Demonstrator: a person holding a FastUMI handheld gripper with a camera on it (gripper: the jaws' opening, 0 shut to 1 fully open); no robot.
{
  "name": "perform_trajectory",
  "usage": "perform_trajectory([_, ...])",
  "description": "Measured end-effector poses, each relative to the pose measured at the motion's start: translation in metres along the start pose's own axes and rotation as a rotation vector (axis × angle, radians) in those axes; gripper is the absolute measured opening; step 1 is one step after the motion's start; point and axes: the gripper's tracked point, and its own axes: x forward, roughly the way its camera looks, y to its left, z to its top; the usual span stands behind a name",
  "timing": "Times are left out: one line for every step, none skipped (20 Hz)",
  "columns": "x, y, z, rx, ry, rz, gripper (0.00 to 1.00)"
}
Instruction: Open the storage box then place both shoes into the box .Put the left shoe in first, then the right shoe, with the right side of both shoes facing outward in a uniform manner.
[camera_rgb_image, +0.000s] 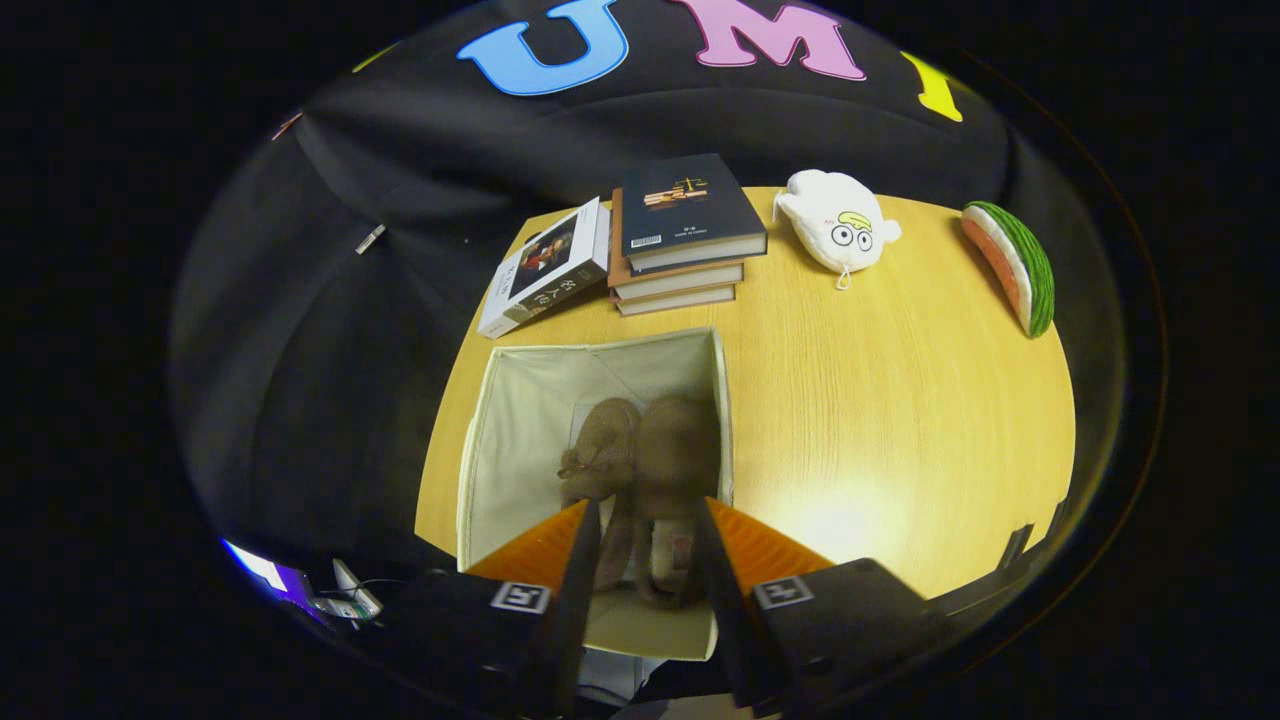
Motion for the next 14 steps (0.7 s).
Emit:
perform_trajectory([0.003,-0.001,-0.003,-0.006,-0.001,0.005,0.81])
perform_trajectory([-0.001,-0.004,0.000,-0.014,-0.005,-0.006,1.00])
perform_trajectory([0.000,-0.005,-0.001,-0.018,-0.012,-0.010,0.99])
perform_trajectory([0.000,-0.005,-0.001,-0.023,-0.015,-0.014,0.99])
perform_trajectory([0.001,-0.007,-0.002,-0.027,-0.014,-0.017,0.99])
perform_trajectory([0.000,-0.008,-0.002,-0.026,-0.017,-0.019,0.99])
perform_trajectory([0.000,-0.008,-0.001,-0.022,-0.020,-0.018,0.99])
perform_trajectory([0.000,-0.009,0.001,-0.016,-0.026,-0.016,0.99])
perform_trajectory([-0.001,-0.009,0.003,-0.011,-0.034,-0.013,0.99])
perform_trajectory([-0.003,-0.011,0.005,-0.007,-0.042,-0.011,0.99])
perform_trajectory([-0.005,-0.013,0.008,-0.001,-0.056,-0.011,0.99])
perform_trajectory([-0.005,-0.016,0.011,0.007,-0.073,-0.012,0.99])
perform_trajectory([-0.007,-0.020,0.015,0.013,-0.091,-0.013,0.99])
perform_trajectory([-0.009,-0.025,0.019,0.019,-0.106,-0.017,0.99])
